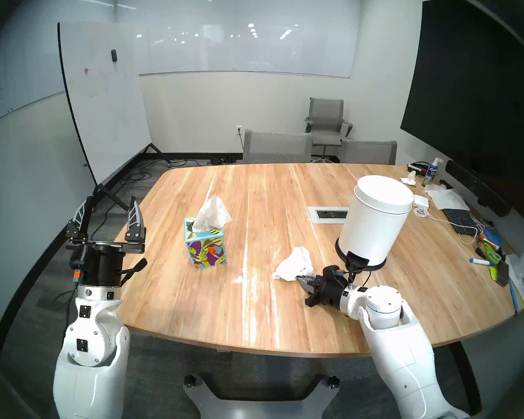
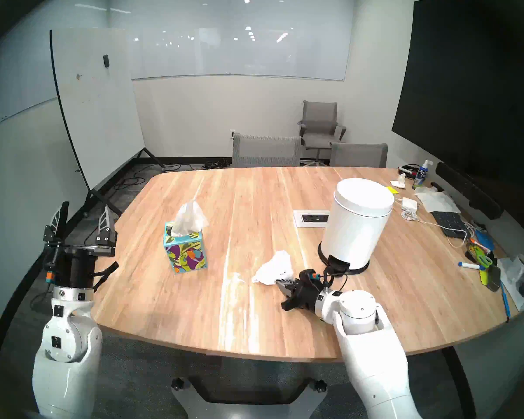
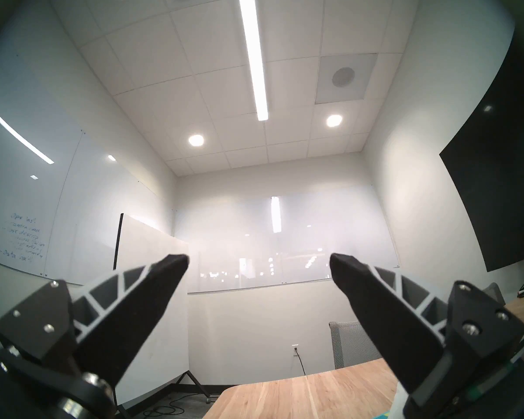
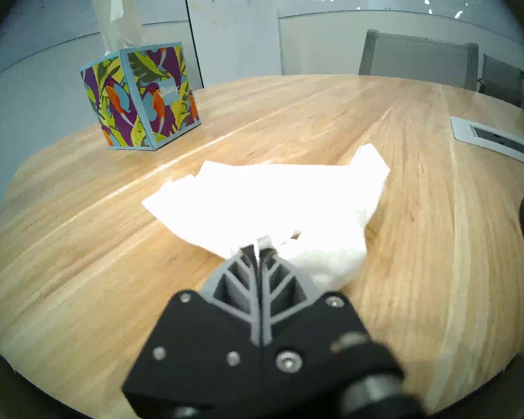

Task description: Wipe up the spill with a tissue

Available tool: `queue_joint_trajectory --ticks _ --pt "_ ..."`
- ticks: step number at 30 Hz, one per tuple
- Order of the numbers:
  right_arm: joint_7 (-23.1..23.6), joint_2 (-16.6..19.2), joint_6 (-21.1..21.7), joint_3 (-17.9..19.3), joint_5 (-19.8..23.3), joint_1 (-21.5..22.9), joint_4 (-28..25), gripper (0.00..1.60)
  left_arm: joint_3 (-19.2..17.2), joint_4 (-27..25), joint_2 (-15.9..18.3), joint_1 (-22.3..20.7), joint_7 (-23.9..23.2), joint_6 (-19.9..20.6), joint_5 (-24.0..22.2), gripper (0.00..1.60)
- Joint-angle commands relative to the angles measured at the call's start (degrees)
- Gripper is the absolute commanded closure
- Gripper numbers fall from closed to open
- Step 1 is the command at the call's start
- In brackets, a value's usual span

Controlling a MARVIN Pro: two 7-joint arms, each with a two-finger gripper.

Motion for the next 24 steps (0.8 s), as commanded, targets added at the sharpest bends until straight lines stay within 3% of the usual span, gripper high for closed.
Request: queue_joint_trajectory --ticks 1,10,24 --pt "-0.62 -1.28 -0.16 -2.09 -1.18 4.42 4.55 1.60 -0.09 -1.00 -0.12 0.13 0.05 -0.42 0.03 0.00" --pt "-1.13 -2.69 -1.10 -3.65 -1.78 6.71 7.31 1.60 -0.09 -1.01 -0.12 0.13 0.06 -0.42 0.04 0.00" --pt "-3.93 -5.82 -3.21 -4.17 -1.39 3.10 4.15 1.60 -0.09 -0.98 -0.11 0.11 0.05 -0.42 0.03 0.00"
